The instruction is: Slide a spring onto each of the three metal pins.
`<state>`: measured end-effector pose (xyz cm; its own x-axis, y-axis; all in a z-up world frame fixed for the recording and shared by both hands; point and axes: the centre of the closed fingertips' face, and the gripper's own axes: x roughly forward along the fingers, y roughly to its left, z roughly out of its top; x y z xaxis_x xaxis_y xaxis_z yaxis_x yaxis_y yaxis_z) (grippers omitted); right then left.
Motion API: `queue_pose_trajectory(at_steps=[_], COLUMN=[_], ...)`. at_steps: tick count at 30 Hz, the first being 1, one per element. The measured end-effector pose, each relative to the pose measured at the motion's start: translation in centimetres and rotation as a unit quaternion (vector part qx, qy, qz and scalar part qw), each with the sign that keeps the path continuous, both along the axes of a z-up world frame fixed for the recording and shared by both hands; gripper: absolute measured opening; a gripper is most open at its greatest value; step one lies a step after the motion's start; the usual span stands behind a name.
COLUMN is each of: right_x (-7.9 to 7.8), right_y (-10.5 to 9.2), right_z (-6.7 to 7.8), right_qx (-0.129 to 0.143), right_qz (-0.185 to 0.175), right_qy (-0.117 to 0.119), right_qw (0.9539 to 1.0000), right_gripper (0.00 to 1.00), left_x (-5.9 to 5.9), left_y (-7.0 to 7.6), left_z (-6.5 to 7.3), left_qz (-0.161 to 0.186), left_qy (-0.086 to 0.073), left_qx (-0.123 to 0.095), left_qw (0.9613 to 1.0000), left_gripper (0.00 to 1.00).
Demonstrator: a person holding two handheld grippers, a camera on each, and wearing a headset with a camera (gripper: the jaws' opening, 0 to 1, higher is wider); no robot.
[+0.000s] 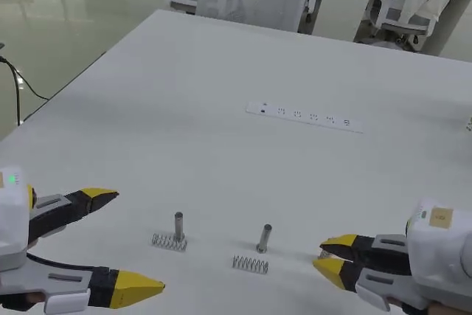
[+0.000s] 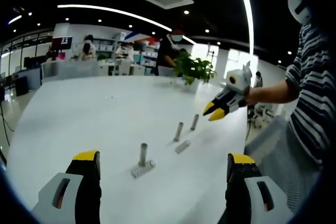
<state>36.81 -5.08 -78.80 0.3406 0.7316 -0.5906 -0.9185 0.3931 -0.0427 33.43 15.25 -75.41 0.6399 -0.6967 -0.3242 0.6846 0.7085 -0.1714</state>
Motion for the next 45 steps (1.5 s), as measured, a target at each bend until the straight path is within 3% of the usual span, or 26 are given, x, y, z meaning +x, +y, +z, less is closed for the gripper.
queue_pose_trajectory(at_steps=[7, 27, 36, 45], right_x=[-0.9, -0.7, -0.6, -0.3], right_y=[0.8, 5.0, 6.7, 7.1], right_z=[-1.0, -0.5, -1.7, -3.6], right_qx=[-0.013, -0.005, -0.022, -0.056], right_qz=[0.017, 0.056, 0.078, 0.094], right_qy=[0.006, 0.000, 0.002, 0.001], right_qw=[0.9997, 0.9984, 0.9967, 0.9940], right_gripper=[0.12, 0.12, 0.12, 0.12], left_x=[-0.3, -0.4, -0.5, -0.7], left_y=[0.0, 0.1, 0.1, 0.0], left_z=[-0.2, -0.2, -0.1, -0.1], left_qz=[0.000, 0.001, 0.002, 0.003], left_qy=[0.002, 0.004, 0.004, 0.004], left_qx=[0.002, 0.004, 0.002, 0.000], left_qw=[1.0000, 1.0000, 1.0000, 1.0000], left_gripper=[0.98, 0.97, 0.98, 0.98])
